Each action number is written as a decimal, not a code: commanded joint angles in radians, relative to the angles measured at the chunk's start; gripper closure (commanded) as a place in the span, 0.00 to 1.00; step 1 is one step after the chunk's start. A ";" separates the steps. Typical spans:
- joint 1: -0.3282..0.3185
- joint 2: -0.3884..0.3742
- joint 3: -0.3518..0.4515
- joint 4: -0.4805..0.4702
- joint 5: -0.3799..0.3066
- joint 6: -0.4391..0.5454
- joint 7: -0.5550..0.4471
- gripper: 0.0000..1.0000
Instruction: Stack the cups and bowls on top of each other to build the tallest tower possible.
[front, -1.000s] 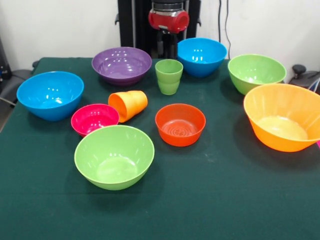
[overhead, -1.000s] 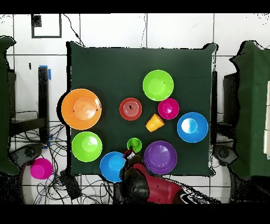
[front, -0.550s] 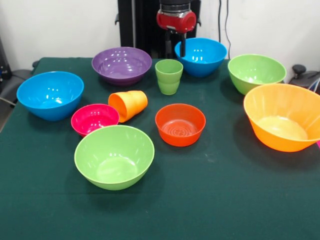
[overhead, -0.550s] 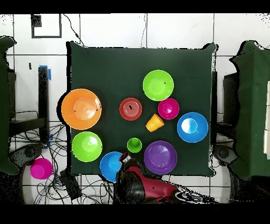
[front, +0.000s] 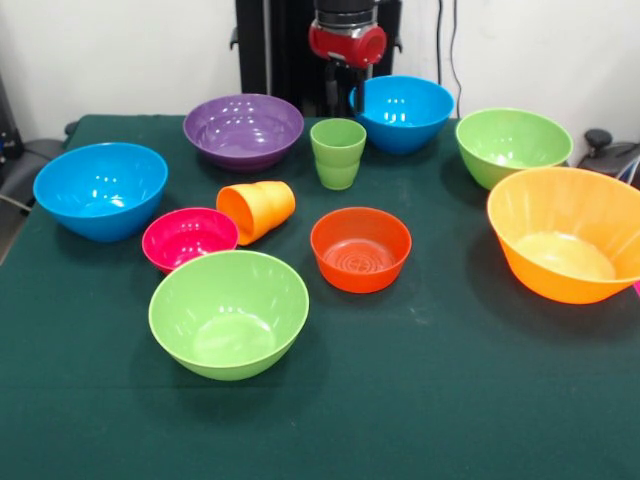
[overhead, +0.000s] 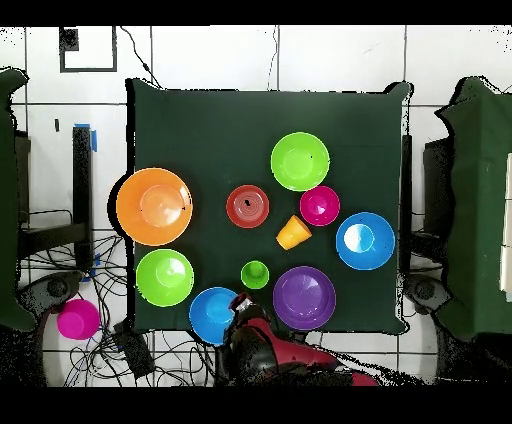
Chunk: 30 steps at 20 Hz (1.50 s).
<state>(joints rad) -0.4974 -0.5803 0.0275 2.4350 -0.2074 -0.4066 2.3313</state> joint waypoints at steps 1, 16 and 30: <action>-0.020 -0.009 0.017 -0.082 0.013 0.026 0.124 0.00; 0.015 0.058 0.003 -0.080 0.061 -0.016 0.178 0.00; 0.027 0.130 0.016 -0.110 0.083 -0.045 0.198 0.00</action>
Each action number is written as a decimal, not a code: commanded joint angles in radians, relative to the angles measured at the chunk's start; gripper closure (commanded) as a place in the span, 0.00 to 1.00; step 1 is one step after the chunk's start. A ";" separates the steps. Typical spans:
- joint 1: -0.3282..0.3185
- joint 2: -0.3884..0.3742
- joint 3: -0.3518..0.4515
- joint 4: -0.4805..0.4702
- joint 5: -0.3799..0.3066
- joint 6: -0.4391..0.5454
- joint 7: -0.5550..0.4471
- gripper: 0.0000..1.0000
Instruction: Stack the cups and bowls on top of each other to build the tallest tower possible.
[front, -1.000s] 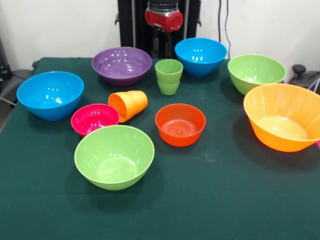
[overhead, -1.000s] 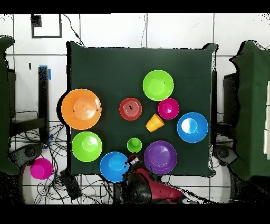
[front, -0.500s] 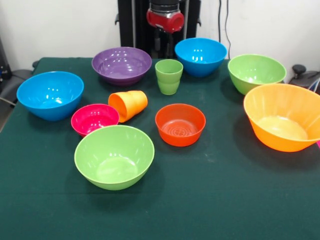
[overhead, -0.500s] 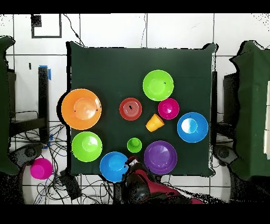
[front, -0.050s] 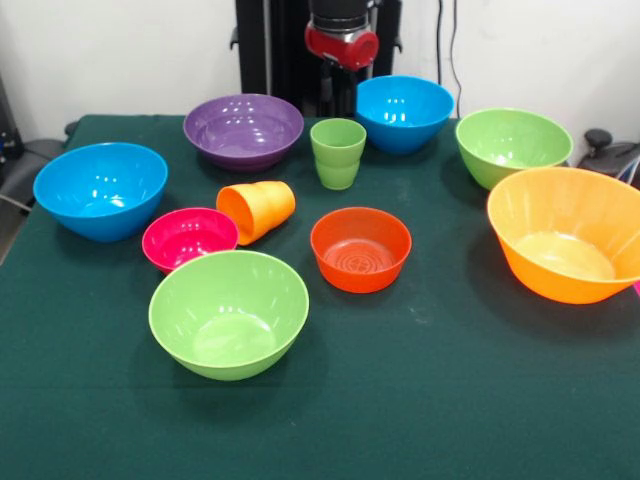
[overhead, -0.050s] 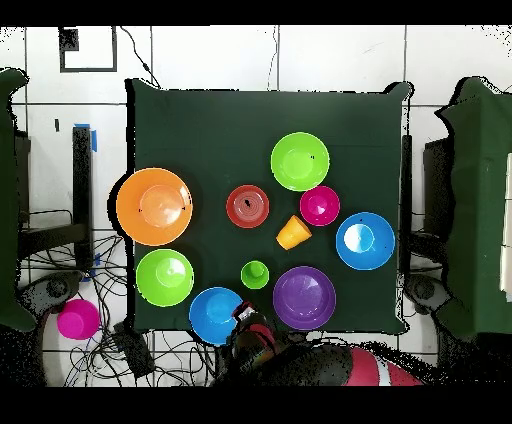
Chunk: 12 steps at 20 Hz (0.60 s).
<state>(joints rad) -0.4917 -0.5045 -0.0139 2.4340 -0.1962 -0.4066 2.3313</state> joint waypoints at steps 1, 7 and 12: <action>0.022 0.057 0.057 -0.114 0.072 -0.045 0.195 0.00; 0.022 0.062 0.051 -0.142 0.073 -0.039 0.178 0.00; 0.015 0.057 0.049 -0.146 0.067 -0.034 0.172 0.00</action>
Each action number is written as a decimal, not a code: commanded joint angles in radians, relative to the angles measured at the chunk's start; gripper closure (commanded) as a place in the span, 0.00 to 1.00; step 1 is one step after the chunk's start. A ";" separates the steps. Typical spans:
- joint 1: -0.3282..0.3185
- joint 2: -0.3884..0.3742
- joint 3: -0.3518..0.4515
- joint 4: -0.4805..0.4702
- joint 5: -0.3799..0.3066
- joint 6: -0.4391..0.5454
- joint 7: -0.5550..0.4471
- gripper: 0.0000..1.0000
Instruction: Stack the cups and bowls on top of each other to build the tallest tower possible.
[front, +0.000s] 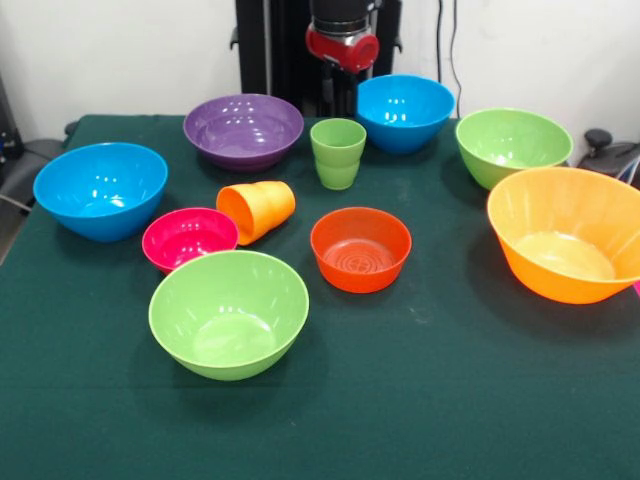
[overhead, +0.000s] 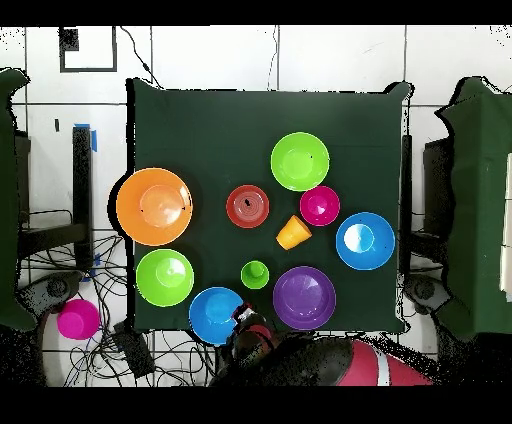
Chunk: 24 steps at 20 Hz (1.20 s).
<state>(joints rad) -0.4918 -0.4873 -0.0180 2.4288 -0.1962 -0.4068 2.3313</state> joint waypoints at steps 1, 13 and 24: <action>0.023 0.041 0.051 -0.133 0.069 -0.044 0.178 0.00; 0.032 0.150 0.063 -0.175 0.095 -0.073 0.201 0.00; 0.025 0.225 0.074 -0.224 0.080 -0.132 0.194 0.00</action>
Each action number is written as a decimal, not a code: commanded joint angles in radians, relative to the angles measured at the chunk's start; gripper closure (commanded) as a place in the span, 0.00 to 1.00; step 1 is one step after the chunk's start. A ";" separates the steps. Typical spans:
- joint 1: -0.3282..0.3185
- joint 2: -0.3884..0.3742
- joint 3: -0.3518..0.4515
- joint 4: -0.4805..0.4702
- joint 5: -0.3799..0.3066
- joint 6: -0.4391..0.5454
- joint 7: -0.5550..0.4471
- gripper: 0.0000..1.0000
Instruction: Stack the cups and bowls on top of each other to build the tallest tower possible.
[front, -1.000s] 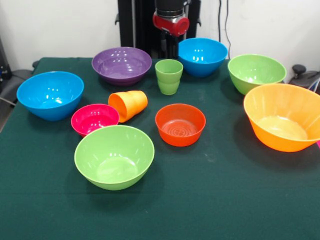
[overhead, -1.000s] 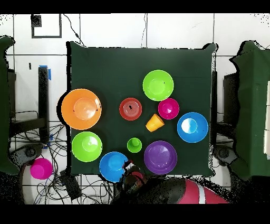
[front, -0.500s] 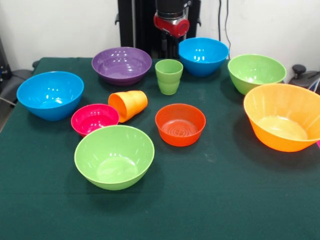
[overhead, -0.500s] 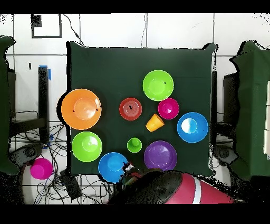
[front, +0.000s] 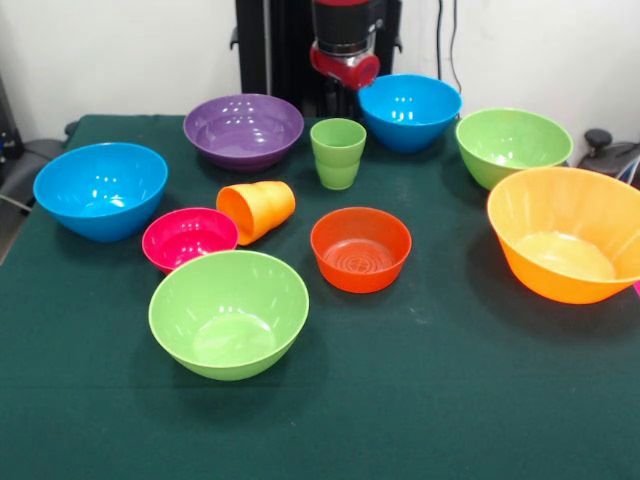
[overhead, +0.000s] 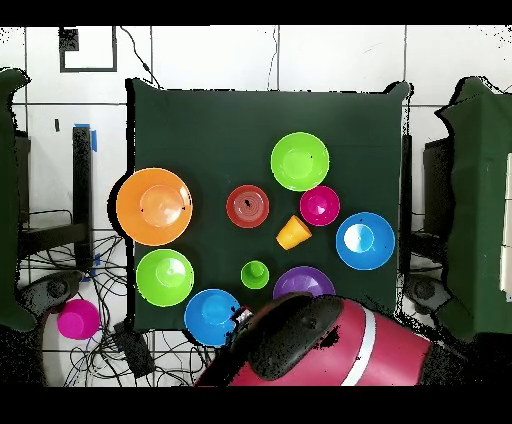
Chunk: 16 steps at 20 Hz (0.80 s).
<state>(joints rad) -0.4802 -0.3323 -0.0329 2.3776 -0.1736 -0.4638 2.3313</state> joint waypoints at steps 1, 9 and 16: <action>0.015 0.064 0.089 -0.168 0.059 -0.074 0.193 0.00; 0.017 0.036 0.081 -0.152 0.068 -0.047 0.181 0.00; 0.057 -0.222 0.029 -0.016 0.113 0.114 0.145 0.00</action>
<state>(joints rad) -0.4656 -0.3975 -0.0462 2.3878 -0.1540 -0.4738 2.3313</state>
